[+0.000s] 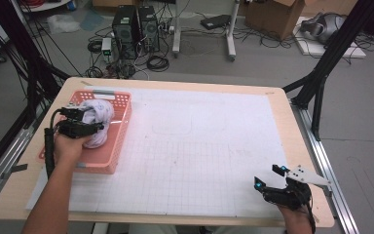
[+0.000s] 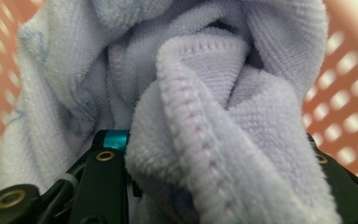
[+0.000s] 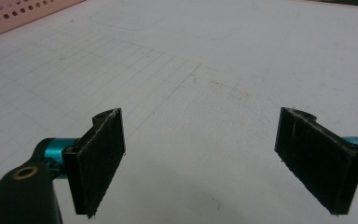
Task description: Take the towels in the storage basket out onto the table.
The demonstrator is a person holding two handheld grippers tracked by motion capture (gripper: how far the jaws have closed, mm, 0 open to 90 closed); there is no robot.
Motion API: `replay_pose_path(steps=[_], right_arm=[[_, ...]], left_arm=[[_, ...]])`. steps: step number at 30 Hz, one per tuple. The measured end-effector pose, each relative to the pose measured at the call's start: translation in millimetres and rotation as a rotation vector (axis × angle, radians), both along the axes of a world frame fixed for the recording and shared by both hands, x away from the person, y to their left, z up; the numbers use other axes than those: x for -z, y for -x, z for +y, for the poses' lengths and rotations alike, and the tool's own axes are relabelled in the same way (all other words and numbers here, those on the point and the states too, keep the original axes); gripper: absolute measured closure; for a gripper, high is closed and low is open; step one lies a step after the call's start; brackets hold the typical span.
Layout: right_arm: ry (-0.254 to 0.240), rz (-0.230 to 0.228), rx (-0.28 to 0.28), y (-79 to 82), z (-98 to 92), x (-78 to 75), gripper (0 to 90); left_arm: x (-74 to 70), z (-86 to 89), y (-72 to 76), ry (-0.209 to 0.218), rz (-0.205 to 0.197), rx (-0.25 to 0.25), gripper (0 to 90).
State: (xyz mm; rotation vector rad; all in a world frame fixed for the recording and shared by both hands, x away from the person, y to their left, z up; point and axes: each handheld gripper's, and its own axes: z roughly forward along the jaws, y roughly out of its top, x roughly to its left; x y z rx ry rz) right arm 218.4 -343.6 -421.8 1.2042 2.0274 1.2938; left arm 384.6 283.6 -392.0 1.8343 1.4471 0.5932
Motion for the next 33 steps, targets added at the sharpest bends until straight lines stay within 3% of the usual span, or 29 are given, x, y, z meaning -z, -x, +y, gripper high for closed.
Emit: replay_pose_path(steps=[3,4,8,12,18,19,20,24,33], right_arm=[[0.001,-0.005,-0.003,0.1,0.4,-0.1,14.7],[0.001,-0.002,-0.002,0.5,0.5,-0.5,14.7],[0.0,-0.007,-0.004,0.5,1.1,-1.0,14.7],[0.001,-0.005,-0.012,0.3,2.1,-1.0,14.7],[-0.007,-0.004,-0.012,0.2,2.4,-1.4,14.7],[-0.004,-0.004,-0.013,0.3,2.4,-1.5,14.7],[-0.004,-0.004,-0.013,0.3,2.4,-1.5,14.7],[0.0,-0.007,-0.016,0.0,2.7,-1.2,14.7],[0.002,-0.009,-0.02,-0.4,4.4,-1.2,14.7]], left_arm=[[-11.6,2.9,9.0,0.075,-0.107,0.006,51.9],[-11.6,2.9,9.0,0.075,-0.107,0.006,51.8],[-23.1,3.8,19.7,0.12,-0.215,0.03,51.7],[-30.4,4.4,27.7,0.135,-0.286,0.049,51.7],[-42.9,6.6,38.5,0.224,-0.403,0.066,51.8],[-48.3,7.4,42.0,0.252,-0.442,0.073,51.8],[-48.3,7.4,42.0,0.252,-0.442,0.073,51.8],[-60.2,7.2,48.5,0.295,-0.508,0.098,51.6],[-84.2,-14.8,59.9,0.327,-0.579,0.251,51.5]])
